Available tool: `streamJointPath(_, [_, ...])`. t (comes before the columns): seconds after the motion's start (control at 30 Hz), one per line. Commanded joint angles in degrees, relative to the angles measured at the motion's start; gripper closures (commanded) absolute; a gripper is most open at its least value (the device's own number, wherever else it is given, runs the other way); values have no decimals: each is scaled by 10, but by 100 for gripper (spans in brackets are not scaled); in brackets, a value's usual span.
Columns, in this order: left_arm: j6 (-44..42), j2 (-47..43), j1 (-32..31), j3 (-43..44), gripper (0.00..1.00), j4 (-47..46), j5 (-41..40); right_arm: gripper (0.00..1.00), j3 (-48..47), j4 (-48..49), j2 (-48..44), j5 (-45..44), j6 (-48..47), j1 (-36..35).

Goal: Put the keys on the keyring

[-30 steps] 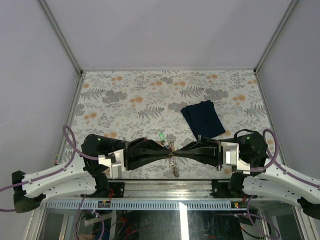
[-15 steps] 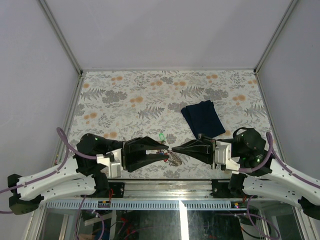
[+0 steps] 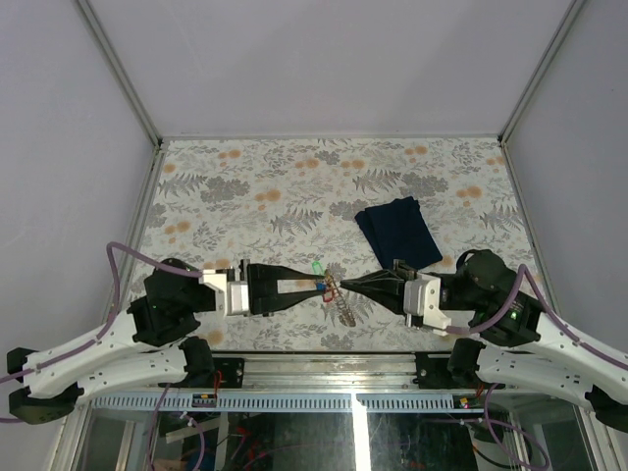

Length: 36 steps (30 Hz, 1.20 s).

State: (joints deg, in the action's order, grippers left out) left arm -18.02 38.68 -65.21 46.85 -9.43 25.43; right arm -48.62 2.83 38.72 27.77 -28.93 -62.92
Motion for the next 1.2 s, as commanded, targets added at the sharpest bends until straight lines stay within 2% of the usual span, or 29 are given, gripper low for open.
streamJointPath(0.0, [40, 15, -2, 19, 77, 7, -26, 100, -26, 32, 7, -38, 9, -4])
streamJointPath(0.43, [35, 24, -1, 13, 76, 17, -44, 100, -23, 59, 5, -53, 21, -4])
streamJointPath(1.03, [13, 45, -1, 25, 75, 31, -33, 100, -21, 78, -2, -28, 36, -4])
streamJointPath(1.17, [7, 48, -1, 30, 90, 31, -30, 100, -17, 79, -1, -24, 38, -4])
